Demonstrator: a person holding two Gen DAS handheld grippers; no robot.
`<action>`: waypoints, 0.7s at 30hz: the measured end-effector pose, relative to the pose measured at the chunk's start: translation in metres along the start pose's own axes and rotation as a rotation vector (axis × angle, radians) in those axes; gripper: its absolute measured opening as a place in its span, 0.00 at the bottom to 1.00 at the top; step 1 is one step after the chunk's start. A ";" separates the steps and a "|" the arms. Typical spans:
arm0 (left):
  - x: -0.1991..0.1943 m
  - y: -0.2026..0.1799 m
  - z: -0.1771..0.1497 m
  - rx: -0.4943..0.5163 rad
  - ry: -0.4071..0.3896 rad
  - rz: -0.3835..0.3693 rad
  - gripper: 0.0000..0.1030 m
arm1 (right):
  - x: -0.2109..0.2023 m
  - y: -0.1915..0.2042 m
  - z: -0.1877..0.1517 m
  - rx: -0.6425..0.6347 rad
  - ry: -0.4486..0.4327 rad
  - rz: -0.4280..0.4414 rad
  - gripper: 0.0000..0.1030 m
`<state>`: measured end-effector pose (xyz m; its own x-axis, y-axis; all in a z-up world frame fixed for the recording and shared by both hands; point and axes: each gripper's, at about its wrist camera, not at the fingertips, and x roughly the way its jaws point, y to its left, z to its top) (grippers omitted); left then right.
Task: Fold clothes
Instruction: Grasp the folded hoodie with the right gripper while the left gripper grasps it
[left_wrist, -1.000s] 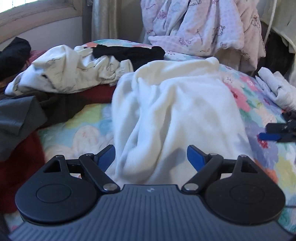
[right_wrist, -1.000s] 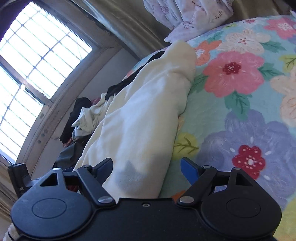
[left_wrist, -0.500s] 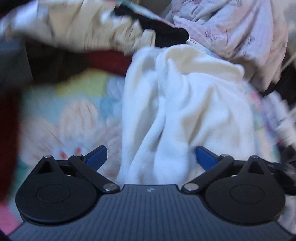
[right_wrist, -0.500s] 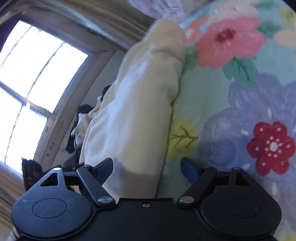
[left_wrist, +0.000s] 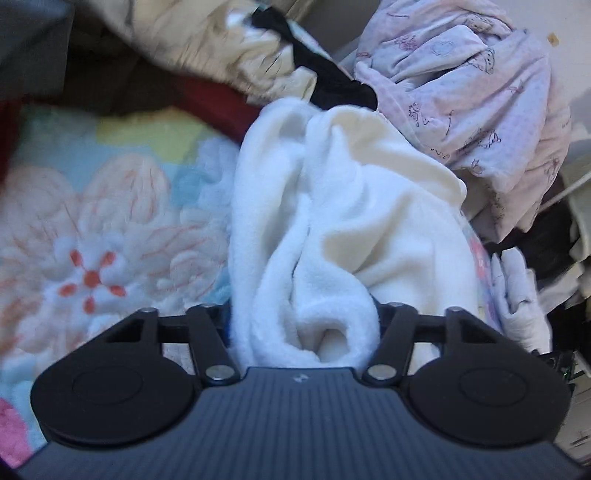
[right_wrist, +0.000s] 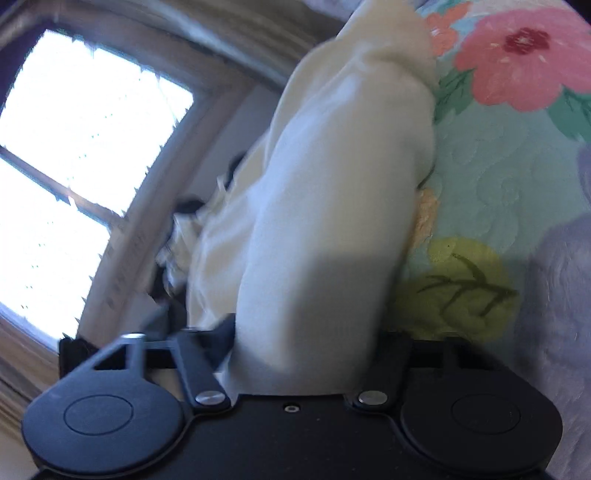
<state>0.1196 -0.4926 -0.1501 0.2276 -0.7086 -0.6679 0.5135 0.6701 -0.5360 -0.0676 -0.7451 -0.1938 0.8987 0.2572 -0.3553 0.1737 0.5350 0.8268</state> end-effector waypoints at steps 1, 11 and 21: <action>-0.003 -0.012 0.000 0.036 -0.001 -0.005 0.49 | -0.004 0.003 0.002 -0.008 -0.006 0.002 0.50; -0.029 -0.133 -0.005 0.384 -0.004 -0.096 0.42 | -0.094 0.039 0.037 -0.075 -0.111 -0.011 0.46; 0.047 -0.223 -0.078 0.603 0.238 -0.216 0.43 | -0.225 0.015 -0.002 -0.076 -0.265 -0.307 0.46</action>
<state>-0.0483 -0.6581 -0.1024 -0.0846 -0.6984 -0.7107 0.9138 0.2301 -0.3348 -0.2678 -0.7934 -0.1018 0.8842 -0.1345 -0.4474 0.4284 0.6154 0.6616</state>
